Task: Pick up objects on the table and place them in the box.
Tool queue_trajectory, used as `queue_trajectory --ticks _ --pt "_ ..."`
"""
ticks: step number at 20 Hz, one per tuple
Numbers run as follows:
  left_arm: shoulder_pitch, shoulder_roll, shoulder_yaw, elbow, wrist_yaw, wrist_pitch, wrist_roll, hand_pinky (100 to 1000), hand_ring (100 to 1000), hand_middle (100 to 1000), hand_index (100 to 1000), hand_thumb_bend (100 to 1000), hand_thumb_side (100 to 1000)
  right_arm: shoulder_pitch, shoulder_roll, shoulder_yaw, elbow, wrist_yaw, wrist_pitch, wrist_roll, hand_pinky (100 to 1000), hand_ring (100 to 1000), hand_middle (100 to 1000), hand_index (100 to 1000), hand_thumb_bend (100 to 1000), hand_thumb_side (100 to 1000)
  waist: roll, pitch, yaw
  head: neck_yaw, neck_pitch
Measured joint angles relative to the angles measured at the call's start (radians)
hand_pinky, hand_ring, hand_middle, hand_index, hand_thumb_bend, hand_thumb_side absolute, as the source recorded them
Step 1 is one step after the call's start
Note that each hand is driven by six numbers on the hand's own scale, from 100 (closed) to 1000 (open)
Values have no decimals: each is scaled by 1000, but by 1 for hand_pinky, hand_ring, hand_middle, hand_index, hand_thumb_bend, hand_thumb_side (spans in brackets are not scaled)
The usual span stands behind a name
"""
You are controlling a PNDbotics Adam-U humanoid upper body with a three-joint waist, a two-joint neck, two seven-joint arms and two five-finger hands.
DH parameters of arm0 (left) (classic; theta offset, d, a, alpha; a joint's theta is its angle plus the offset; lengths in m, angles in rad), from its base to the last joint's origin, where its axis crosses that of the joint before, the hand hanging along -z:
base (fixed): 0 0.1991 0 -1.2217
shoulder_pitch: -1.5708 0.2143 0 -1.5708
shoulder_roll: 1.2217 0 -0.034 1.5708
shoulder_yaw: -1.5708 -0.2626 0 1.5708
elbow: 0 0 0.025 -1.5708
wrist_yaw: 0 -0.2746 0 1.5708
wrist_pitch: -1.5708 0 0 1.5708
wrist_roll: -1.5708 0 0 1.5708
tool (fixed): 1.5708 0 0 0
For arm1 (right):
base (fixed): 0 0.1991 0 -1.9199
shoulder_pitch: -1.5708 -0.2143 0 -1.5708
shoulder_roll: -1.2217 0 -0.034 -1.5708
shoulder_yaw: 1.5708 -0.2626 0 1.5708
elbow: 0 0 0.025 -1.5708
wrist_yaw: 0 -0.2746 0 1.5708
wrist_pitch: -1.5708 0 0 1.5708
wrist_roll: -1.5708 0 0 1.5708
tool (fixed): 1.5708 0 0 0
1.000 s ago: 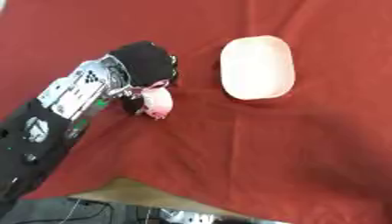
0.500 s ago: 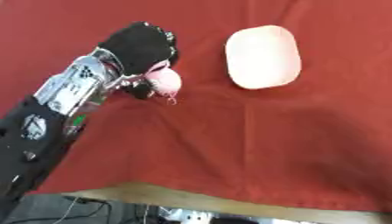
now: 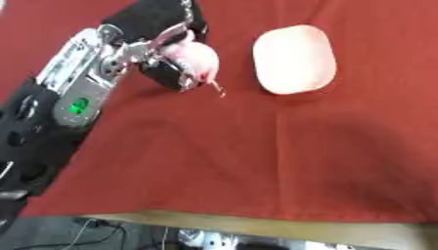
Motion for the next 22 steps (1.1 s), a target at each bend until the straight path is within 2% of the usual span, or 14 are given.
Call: queue_trajectory --ticks 2,3,4,8,15,22 --pt "-30 -1 17 0 18 12 20 100 277 269 387 100 114 0 -5 0 0 -2 3 0 330 528 842 894 124 764 1 -4 0 -1 0" --pt "-47 -2 22 1 23 18 27 100 277 269 387 100 154 1 -5 0 0 -5 4 0 330 528 842 894 126 774 2 -7 0 -1 0" --pt "-64 -3 27 6 25 22 32 100 277 269 387 100 113 3 -5 0 0 -8 6 -1 330 528 842 894 124 764 4 -12 -1 -1 0" --pt "-124 -32 31 47 26 25 35 100 283 276 394 100 116 5 -13 0 0 -19 10 2 332 528 842 894 123 764 6 -22 -11 -1 0" --pt "-218 -135 -5 149 -17 -4 30 100 295 291 407 100 120 -3 -16 1 0 -46 15 12 332 527 842 893 122 763 15 -24 -37 0 -2" --pt "-270 -218 -36 243 -68 -37 26 100 312 307 419 100 135 -21 -23 10 0 -72 18 32 331 525 841 892 121 760 28 -24 -76 4 -12"
